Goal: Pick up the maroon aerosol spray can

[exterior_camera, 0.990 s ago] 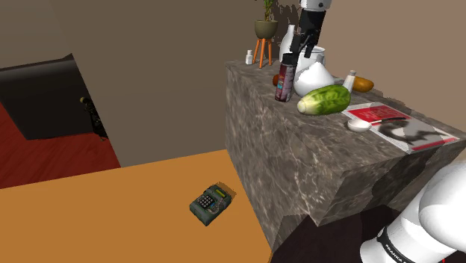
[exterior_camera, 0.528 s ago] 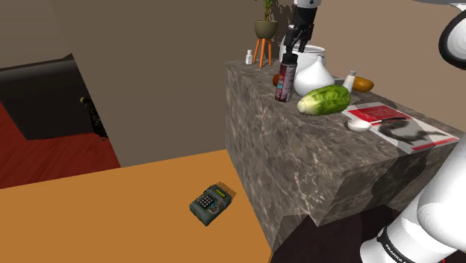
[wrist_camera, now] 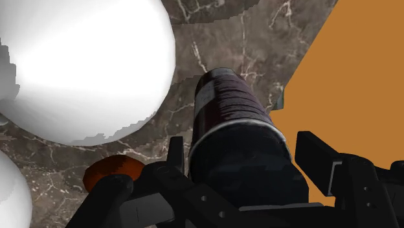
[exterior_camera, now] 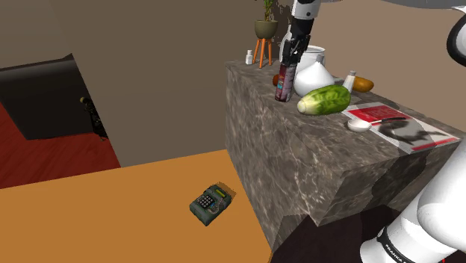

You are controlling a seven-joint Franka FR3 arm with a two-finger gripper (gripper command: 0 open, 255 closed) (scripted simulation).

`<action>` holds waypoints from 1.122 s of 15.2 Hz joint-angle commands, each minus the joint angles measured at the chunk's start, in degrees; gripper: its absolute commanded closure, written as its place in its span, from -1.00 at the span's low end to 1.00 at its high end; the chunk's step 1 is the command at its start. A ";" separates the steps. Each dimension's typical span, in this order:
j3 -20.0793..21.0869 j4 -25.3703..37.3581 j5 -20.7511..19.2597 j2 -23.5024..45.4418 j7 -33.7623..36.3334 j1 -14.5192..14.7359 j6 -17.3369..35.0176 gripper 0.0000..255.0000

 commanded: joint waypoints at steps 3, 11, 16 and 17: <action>-0.02 -0.46 -0.05 -0.17 0.00 -0.01 0.24 1.00; -0.04 2.19 0.08 0.52 -0.12 -0.06 -1.72 1.00; -0.12 8.33 0.36 2.17 -0.47 -0.20 -6.22 1.00; -0.14 9.67 0.42 2.58 -0.55 -0.25 -7.16 1.00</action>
